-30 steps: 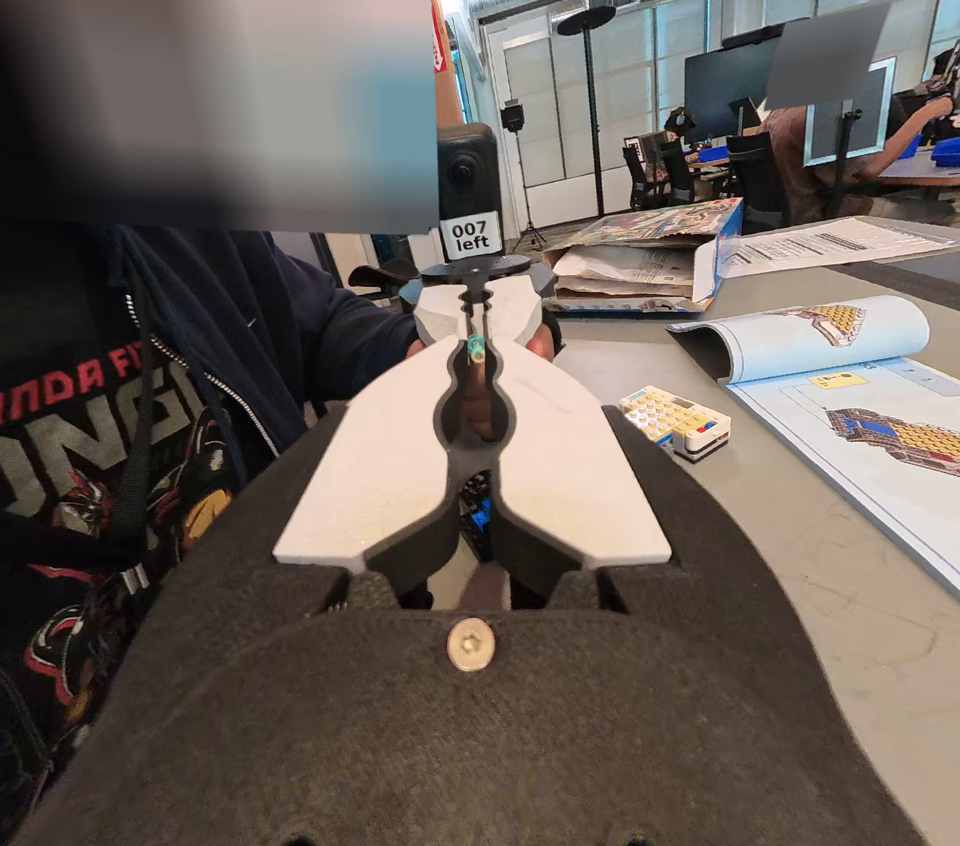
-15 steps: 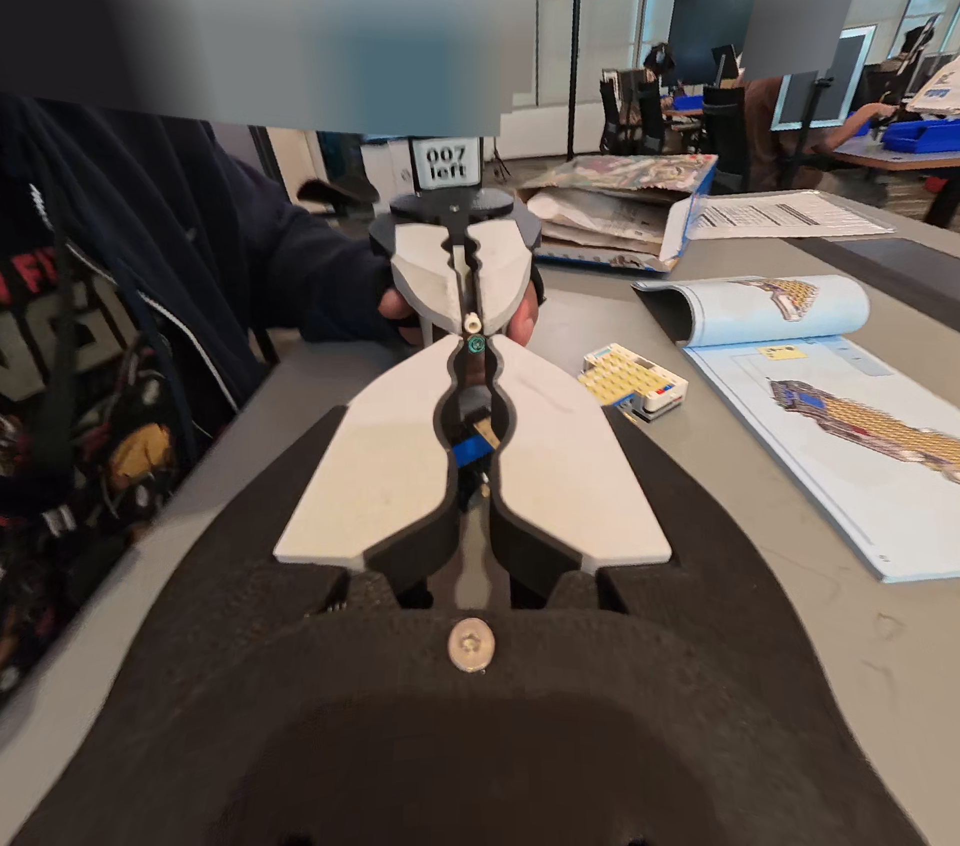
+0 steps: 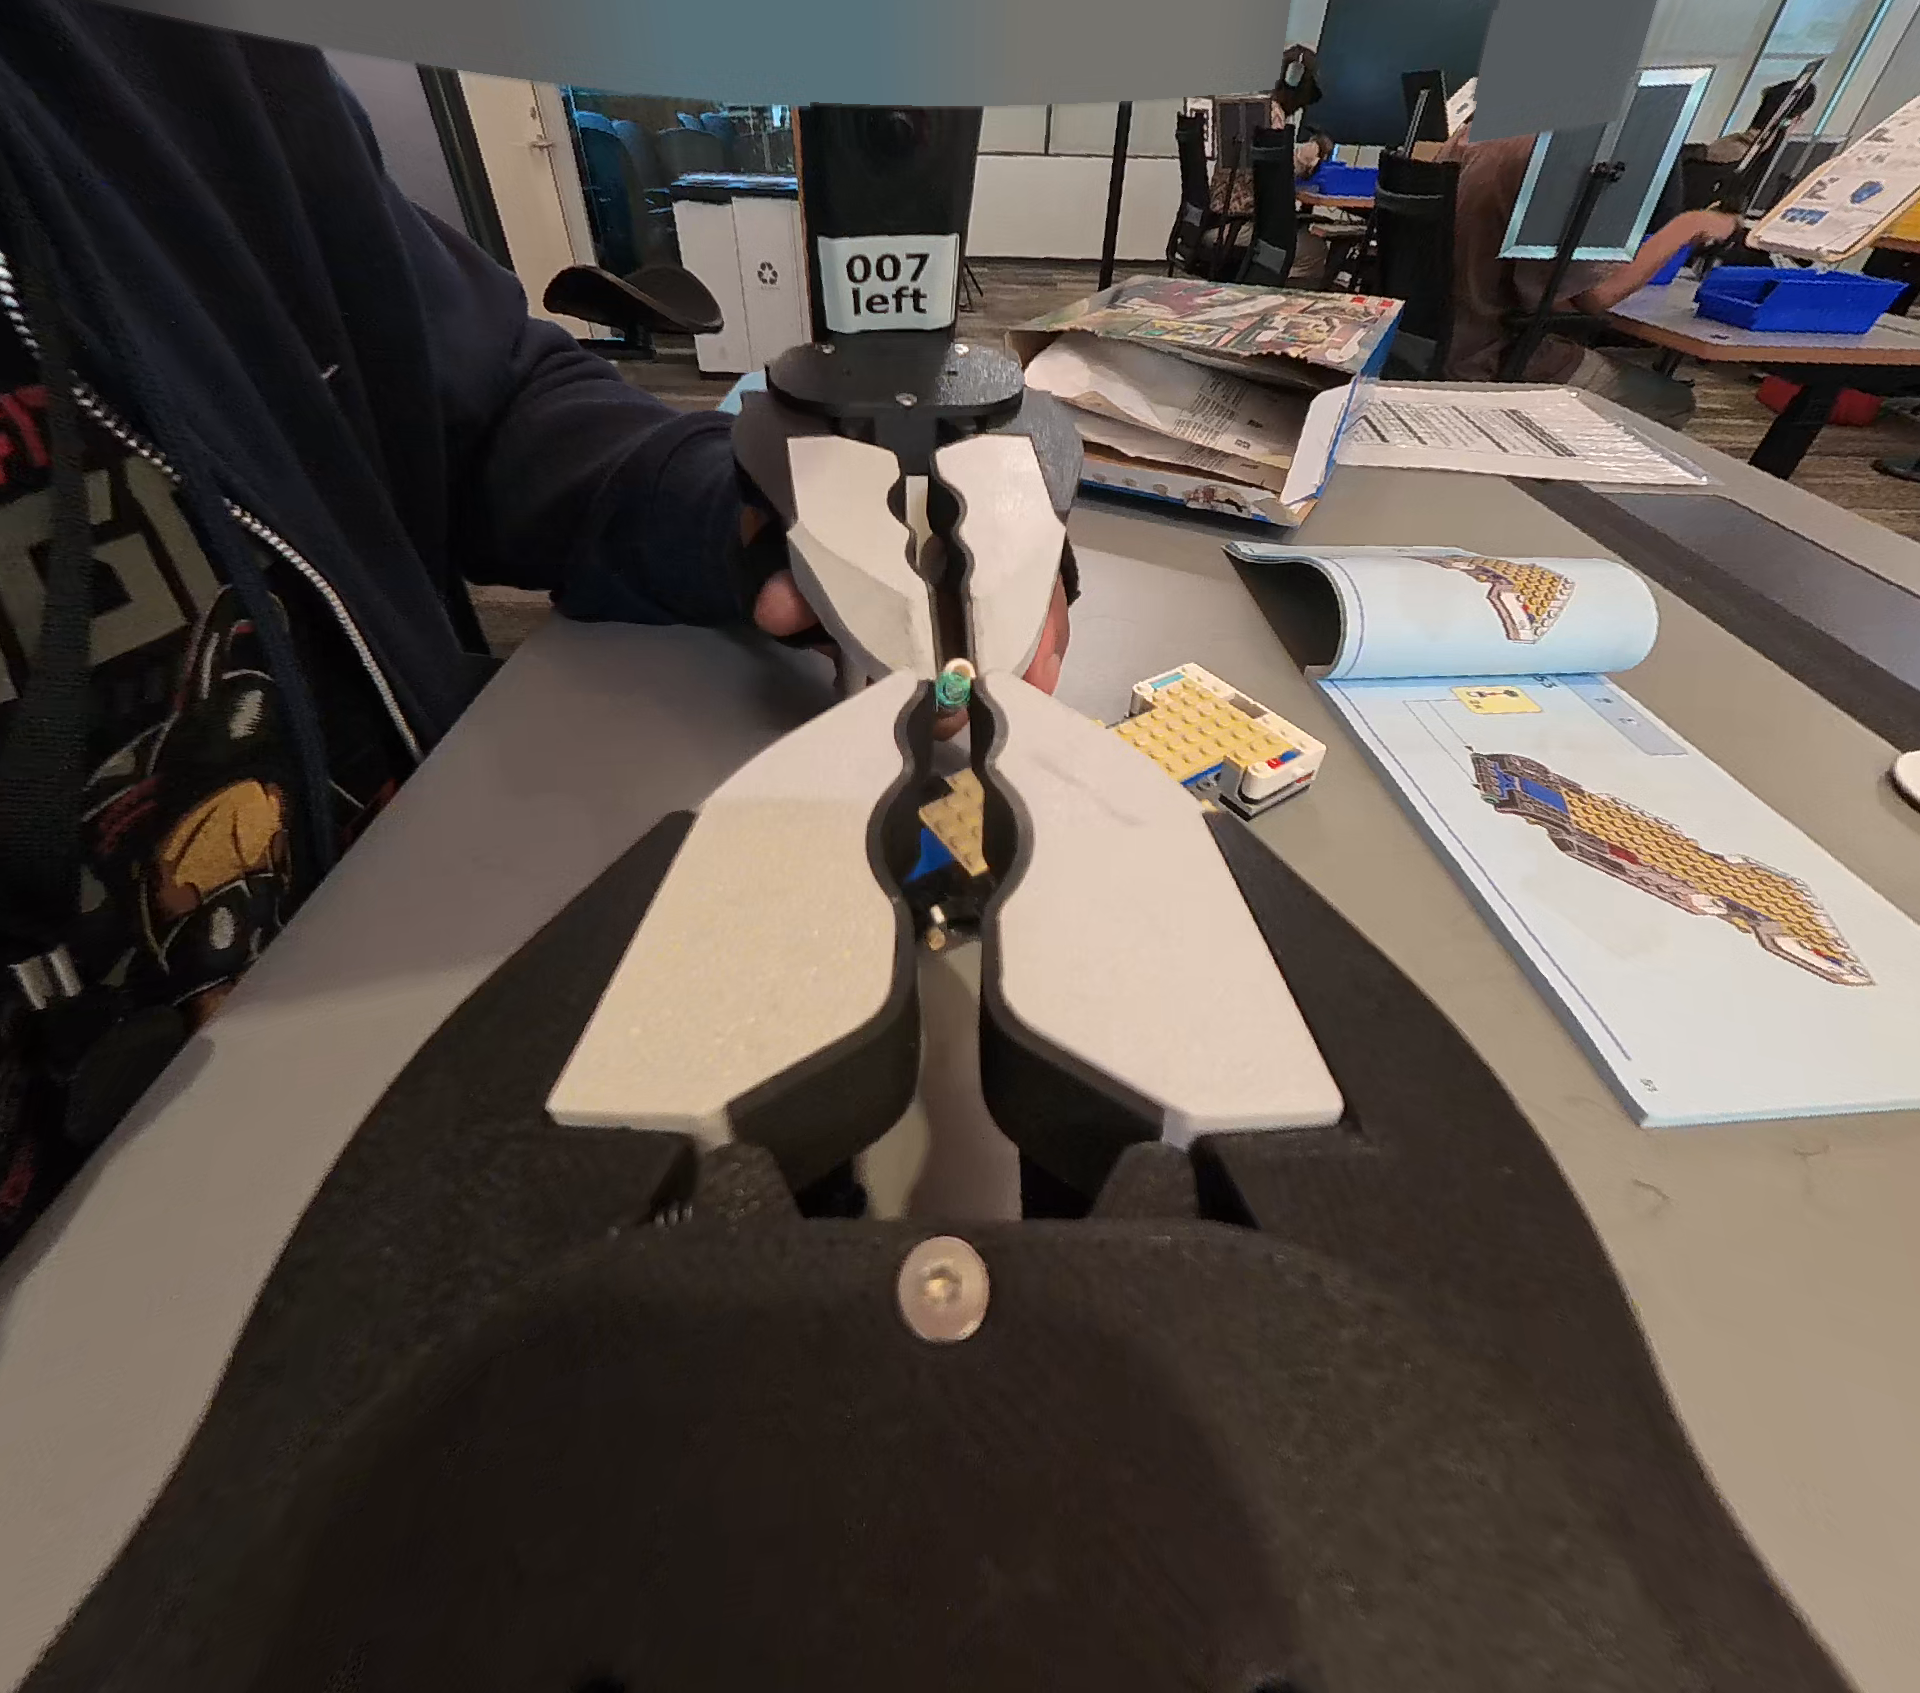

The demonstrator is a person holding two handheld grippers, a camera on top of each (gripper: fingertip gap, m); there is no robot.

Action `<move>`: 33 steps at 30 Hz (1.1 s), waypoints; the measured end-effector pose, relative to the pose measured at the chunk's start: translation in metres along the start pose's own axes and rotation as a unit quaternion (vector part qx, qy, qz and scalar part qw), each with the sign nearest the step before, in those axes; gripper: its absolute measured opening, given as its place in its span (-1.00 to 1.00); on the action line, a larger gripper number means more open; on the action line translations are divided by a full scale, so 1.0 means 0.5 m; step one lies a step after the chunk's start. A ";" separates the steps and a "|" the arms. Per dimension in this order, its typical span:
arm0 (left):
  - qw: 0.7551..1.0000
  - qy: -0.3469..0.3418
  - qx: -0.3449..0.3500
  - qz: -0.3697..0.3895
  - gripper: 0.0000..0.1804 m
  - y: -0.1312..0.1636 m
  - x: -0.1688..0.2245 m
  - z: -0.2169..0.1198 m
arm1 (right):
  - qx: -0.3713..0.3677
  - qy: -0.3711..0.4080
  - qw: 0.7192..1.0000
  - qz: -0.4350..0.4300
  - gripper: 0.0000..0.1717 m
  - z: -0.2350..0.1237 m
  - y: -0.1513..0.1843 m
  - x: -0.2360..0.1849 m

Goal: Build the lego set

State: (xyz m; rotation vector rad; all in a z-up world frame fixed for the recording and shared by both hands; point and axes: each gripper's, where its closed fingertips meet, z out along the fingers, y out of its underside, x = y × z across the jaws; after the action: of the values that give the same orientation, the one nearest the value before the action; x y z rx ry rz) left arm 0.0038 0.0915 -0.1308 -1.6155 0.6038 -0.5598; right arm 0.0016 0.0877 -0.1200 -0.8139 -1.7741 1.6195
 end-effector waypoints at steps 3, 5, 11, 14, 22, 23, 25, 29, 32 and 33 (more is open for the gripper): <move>1.000 -0.008 -0.014 0.010 -0.95 0.007 -0.003 0.001 | -0.057 0.006 0.998 -0.014 -0.94 -0.007 0.028 0.009; 0.999 -0.014 -0.025 0.017 -0.95 0.011 -0.005 0.001 | -0.135 0.001 0.990 -0.027 -0.94 -0.018 0.071 0.012; 0.999 -0.016 -0.045 0.023 -0.95 0.025 -0.006 0.004 | -0.350 0.003 0.934 -0.069 -0.93 -0.071 0.203 0.024; 0.998 -0.016 -0.052 0.027 -0.95 0.030 -0.005 0.006 | -0.353 -0.009 0.935 -0.047 -0.93 -0.069 0.213 0.016; 0.998 -0.017 -0.059 0.026 -0.95 0.034 -0.006 0.005 | -0.348 -0.012 0.937 -0.037 -0.85 -0.080 0.214 0.019; 0.998 -0.016 -0.062 0.025 -0.95 0.036 -0.006 0.005 | -0.348 -0.008 0.937 -0.037 -0.86 -0.082 0.214 0.023; 0.997 -0.017 -0.066 0.025 -0.95 0.038 -0.005 0.006 | -0.348 -0.002 0.937 -0.031 -0.87 -0.082 0.216 0.028; 0.997 -0.017 -0.070 0.027 -0.95 0.040 -0.005 0.006 | -0.353 -0.004 0.935 -0.026 -0.87 -0.075 0.225 0.025; 0.997 -0.016 -0.072 0.026 -0.95 0.041 -0.005 0.006 | -0.351 0.004 0.936 -0.016 -0.87 -0.070 0.225 0.031; 0.997 -0.016 -0.073 0.026 -0.95 0.041 -0.004 0.006 | -0.352 0.007 0.936 -0.011 -0.88 -0.069 0.225 0.034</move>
State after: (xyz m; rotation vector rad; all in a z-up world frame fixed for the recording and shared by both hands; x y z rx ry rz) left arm 0.0029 0.0932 -0.1518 -1.7373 0.6742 -0.4588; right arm 0.0225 0.1303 -0.2291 -1.0970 -2.3723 0.9300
